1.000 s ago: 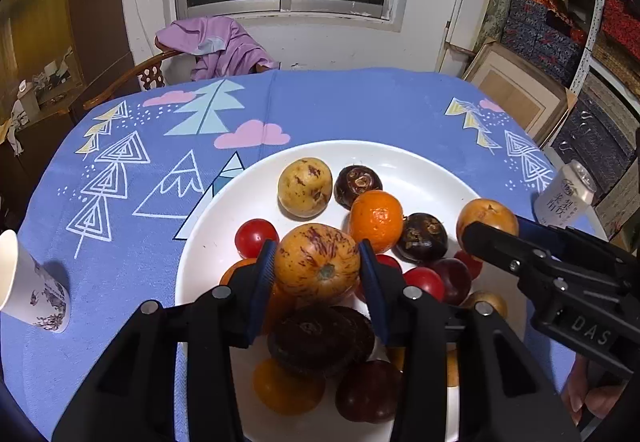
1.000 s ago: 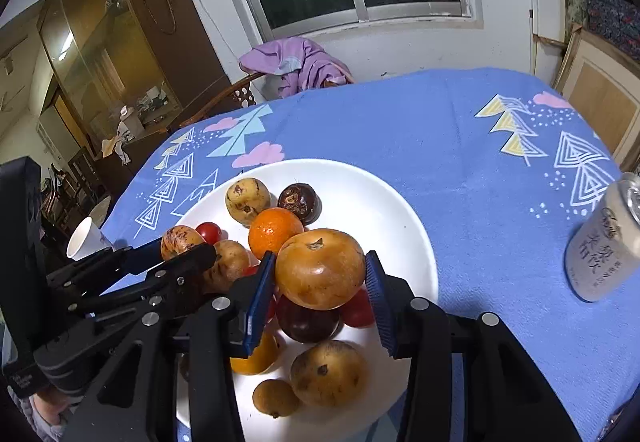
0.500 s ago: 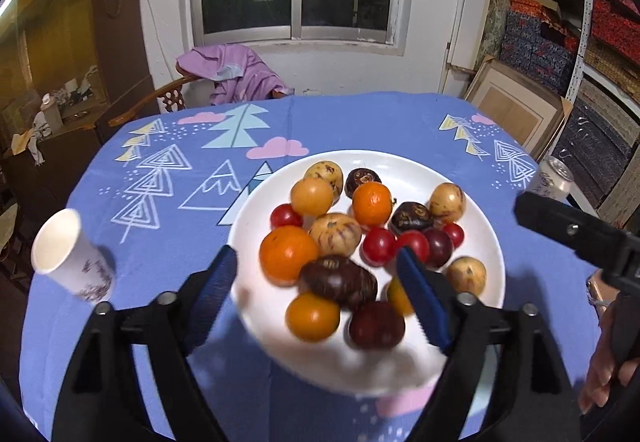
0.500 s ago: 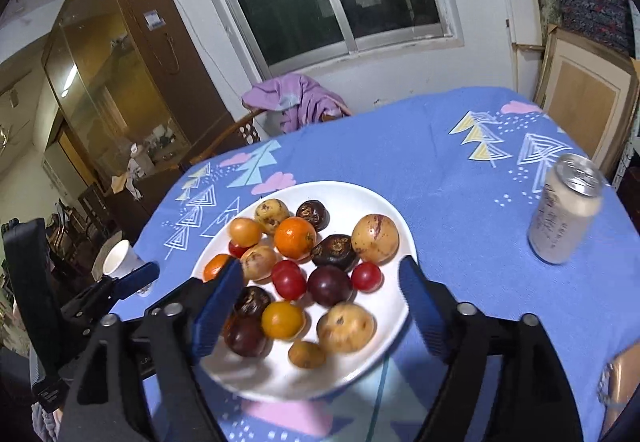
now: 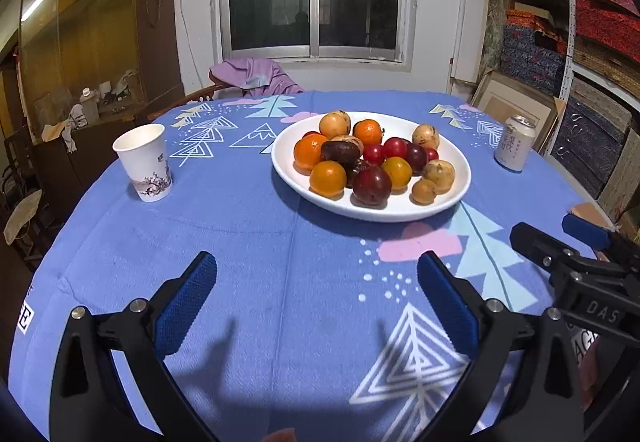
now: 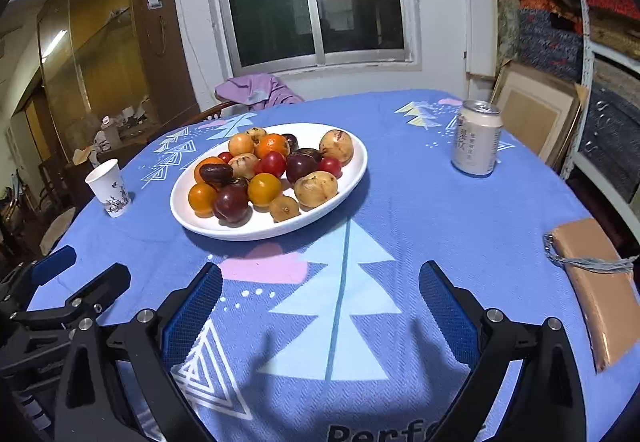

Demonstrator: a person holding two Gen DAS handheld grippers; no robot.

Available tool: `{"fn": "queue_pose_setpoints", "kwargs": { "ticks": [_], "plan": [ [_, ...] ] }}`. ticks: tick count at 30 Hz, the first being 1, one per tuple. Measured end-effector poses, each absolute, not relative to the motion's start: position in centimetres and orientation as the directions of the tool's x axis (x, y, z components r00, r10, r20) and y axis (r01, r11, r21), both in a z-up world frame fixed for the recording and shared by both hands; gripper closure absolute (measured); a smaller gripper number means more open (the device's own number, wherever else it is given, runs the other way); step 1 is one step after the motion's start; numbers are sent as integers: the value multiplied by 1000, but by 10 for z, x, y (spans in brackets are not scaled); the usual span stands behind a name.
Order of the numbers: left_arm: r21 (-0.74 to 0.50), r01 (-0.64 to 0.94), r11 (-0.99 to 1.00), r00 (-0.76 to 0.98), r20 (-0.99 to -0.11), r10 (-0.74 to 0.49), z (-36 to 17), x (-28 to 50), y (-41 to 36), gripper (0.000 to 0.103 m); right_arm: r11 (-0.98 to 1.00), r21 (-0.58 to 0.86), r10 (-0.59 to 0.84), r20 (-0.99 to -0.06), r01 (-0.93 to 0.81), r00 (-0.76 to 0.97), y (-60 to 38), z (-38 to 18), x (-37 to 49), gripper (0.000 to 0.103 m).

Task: Organize fruits

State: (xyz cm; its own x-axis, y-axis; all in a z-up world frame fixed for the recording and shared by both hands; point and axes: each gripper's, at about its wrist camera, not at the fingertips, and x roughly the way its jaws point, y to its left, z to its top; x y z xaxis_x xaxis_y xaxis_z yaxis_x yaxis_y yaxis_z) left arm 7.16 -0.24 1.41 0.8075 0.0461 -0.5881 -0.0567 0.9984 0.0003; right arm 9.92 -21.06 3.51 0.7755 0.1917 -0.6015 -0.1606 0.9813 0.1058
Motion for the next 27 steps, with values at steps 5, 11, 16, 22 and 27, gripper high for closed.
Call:
{"fn": "queue_pose_setpoints", "kwargs": {
  "ticks": [5,11,16,22,27],
  "plan": [
    [-17,-49,999,819,-573,31,18,69,-4,4,984,84,176,-559,-156,810,-211,42,95,3],
    [28,-78,997,839,-539,81,23,66,-8,4,983,95,184,-548,-158,816,-215,45,93,3],
    [40,-87,995,834,-543,95,23,66,-8,4,979,123,203,-556,-162,806,-217,43,95,3],
    [46,-79,996,820,-565,91,19,69,-10,4,979,103,204,-567,-177,798,-210,40,94,3],
    [31,-72,997,812,-579,76,17,71,-9,4,977,114,211,-573,-178,792,-211,39,94,3]
  ]
}}
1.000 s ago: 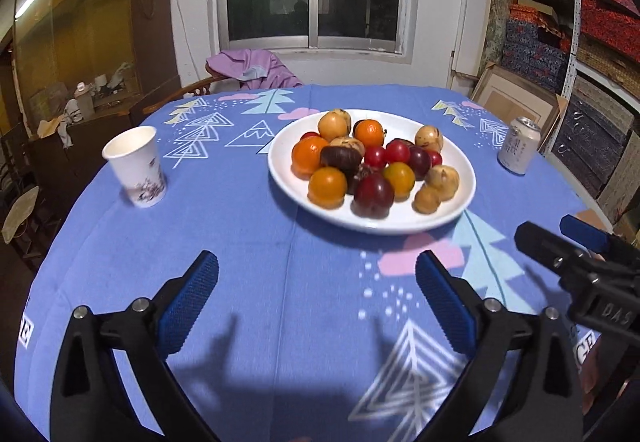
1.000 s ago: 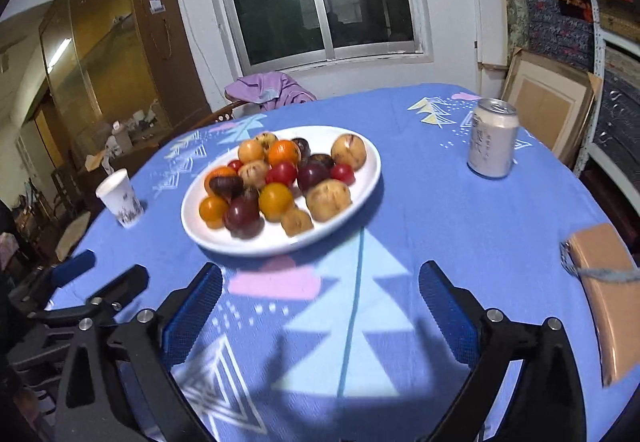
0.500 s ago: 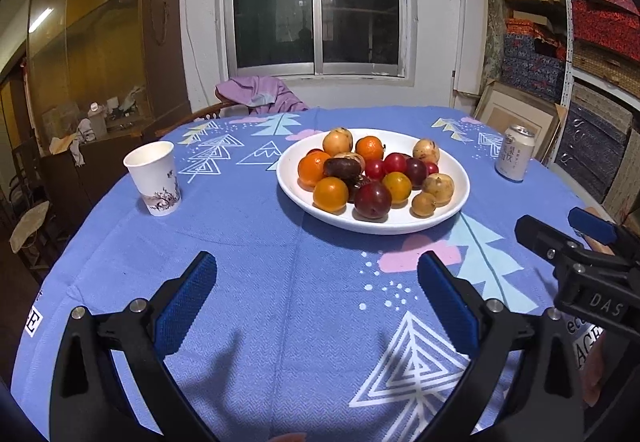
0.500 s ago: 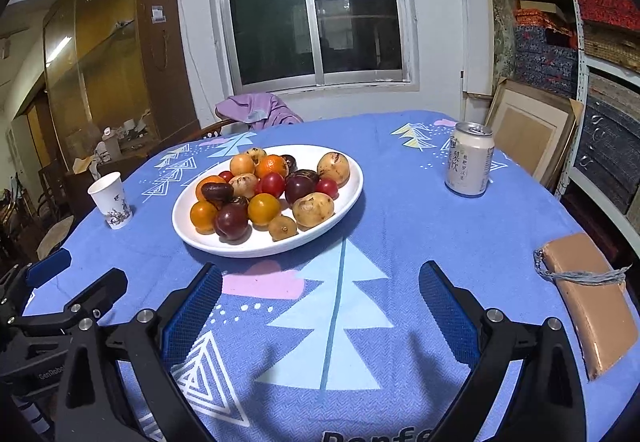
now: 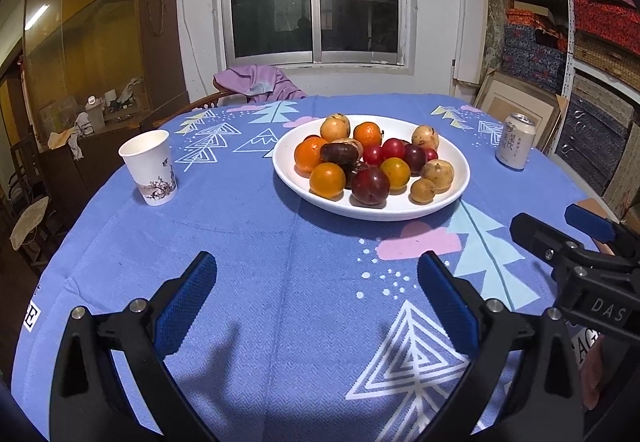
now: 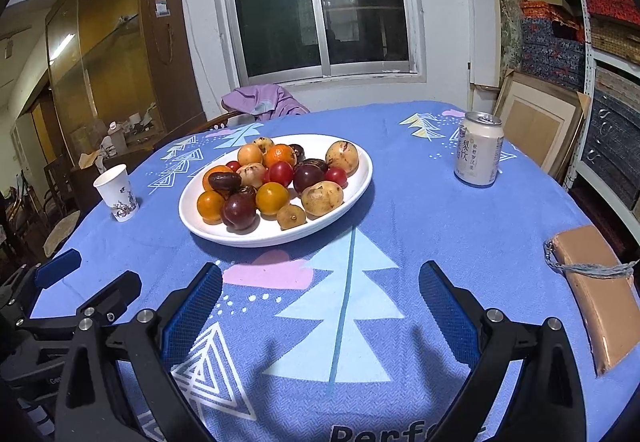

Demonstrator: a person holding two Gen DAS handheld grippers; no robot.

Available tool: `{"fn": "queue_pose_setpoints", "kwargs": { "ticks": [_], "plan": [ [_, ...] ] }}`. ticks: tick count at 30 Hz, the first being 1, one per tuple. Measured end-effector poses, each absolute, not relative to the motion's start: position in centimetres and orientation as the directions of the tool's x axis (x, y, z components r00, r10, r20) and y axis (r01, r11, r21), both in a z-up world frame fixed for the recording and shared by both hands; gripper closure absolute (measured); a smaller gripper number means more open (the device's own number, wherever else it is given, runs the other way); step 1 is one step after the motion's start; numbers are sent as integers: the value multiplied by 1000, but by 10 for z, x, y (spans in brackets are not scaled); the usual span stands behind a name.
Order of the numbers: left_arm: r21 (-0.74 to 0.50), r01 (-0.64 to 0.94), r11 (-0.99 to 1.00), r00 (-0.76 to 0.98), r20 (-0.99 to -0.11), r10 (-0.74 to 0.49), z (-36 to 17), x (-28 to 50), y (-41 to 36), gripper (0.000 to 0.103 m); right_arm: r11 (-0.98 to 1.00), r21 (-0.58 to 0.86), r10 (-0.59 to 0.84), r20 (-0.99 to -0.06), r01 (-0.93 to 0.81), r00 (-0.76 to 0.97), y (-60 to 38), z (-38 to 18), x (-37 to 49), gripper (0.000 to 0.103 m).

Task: Organize fruits

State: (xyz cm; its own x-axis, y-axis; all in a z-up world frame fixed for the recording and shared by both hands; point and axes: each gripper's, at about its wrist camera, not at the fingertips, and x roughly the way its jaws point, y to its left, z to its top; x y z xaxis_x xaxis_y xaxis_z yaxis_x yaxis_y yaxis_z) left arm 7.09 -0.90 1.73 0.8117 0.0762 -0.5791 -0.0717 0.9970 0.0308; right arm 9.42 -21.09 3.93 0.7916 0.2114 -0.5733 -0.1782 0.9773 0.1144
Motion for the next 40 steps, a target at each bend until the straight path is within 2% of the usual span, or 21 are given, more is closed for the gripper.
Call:
{"fn": "queue_pose_setpoints", "kwargs": {
  "ticks": [40],
  "plan": [
    [67,-63,996,817,-570,90,17,68,-16,4,977,122,212,-573,-173,792,-212,39,95,3]
  ]
}}
